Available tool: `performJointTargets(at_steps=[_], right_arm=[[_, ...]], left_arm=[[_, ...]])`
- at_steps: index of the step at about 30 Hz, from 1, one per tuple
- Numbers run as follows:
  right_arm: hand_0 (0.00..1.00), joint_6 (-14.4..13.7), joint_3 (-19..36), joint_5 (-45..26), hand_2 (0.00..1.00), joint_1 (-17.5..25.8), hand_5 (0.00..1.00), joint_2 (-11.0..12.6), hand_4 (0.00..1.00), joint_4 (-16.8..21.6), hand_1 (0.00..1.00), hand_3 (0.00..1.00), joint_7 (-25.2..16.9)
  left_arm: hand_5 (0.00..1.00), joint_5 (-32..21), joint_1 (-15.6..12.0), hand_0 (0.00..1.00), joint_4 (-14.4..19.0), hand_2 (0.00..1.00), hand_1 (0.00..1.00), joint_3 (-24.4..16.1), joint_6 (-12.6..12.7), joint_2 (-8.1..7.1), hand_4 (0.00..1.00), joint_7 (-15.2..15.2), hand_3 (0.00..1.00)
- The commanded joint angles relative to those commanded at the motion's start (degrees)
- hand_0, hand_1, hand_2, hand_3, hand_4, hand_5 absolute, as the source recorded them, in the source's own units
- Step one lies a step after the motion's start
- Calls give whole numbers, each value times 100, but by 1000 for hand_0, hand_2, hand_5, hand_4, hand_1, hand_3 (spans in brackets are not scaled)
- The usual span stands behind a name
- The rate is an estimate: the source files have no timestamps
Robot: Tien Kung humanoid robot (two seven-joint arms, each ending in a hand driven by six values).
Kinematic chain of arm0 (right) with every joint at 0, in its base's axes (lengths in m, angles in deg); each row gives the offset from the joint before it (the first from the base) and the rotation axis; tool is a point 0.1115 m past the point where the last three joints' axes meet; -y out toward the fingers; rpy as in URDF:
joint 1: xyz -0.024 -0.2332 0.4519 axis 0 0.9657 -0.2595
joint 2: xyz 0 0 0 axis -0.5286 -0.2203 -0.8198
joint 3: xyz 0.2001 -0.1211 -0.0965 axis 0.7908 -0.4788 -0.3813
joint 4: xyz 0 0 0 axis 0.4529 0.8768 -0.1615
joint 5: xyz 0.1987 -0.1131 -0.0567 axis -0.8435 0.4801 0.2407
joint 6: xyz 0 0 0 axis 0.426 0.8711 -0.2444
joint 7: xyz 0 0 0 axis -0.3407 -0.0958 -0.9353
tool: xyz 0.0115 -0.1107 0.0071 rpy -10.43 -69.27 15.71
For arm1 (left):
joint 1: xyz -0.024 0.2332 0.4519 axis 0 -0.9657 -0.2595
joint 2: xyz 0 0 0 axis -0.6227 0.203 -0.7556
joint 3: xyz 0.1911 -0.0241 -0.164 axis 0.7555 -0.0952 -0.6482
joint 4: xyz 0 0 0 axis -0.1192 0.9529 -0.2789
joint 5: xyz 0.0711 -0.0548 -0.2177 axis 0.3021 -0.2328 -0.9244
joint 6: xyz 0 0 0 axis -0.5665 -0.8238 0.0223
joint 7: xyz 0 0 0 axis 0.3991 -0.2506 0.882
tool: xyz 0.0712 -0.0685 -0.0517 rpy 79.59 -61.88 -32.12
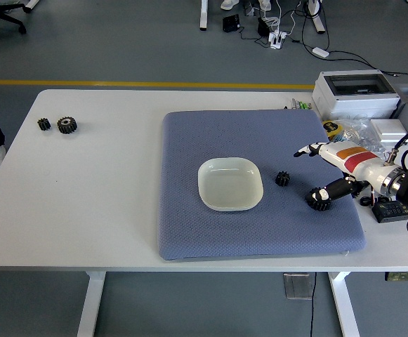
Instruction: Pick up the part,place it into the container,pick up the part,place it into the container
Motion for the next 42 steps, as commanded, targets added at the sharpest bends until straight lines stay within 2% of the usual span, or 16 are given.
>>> performJointTargets(at_steps=[5,15,16,21,22,27,28,33,34,42], right_arm=[[717,31,-176,125,789,-65,300,-71,998,-299,758,773,16],[686,17,-435,-39,760,-134,284,-89,998,-614,720,755,24],[593,14,-444,-51,719,-137,255,-94,998,-642,664,731,27],[593,-97,-419,-153,719,-120,255,-96,998,-754,664,731,56],[452,-89,-401,-174,631,-111,195,-93,998,-774,571,632,63],[452,-127,-353,-276,631,-73,195,-74,998,-878,571,632,102],[384,-140,-346,-293,561,-70,122,-73,869,-898,506,544,102],[384,-143,-352,-363,561,-63,122,-69,869,-989,506,544,100],[390,-144,-354,-369,533,-60,103,-68,825,-996,486,523,103],[379,-247,-409,-522,510,-55,99,-96,806,-1006,467,508,141]], left_arm=[[569,-6,7,718,0,689,680,2,0,1,610,8,570],[569,8,-15,717,0,689,680,-18,3,3,611,23,570],[568,0,-7,717,0,689,680,-9,2,3,610,18,570],[568,-17,-1,717,0,689,680,5,2,6,610,15,570],[568,-15,-8,717,0,689,680,3,2,7,611,19,570],[568,-8,-33,717,0,689,680,-8,3,1,611,30,570],[568,-8,-33,717,0,689,679,-10,5,0,611,29,570],[568,-19,-18,717,0,689,679,1,5,-5,611,21,570],[568,-20,-17,717,0,689,679,3,4,-4,612,21,570],[566,-31,-15,717,0,689,679,12,1,8,611,25,570]])
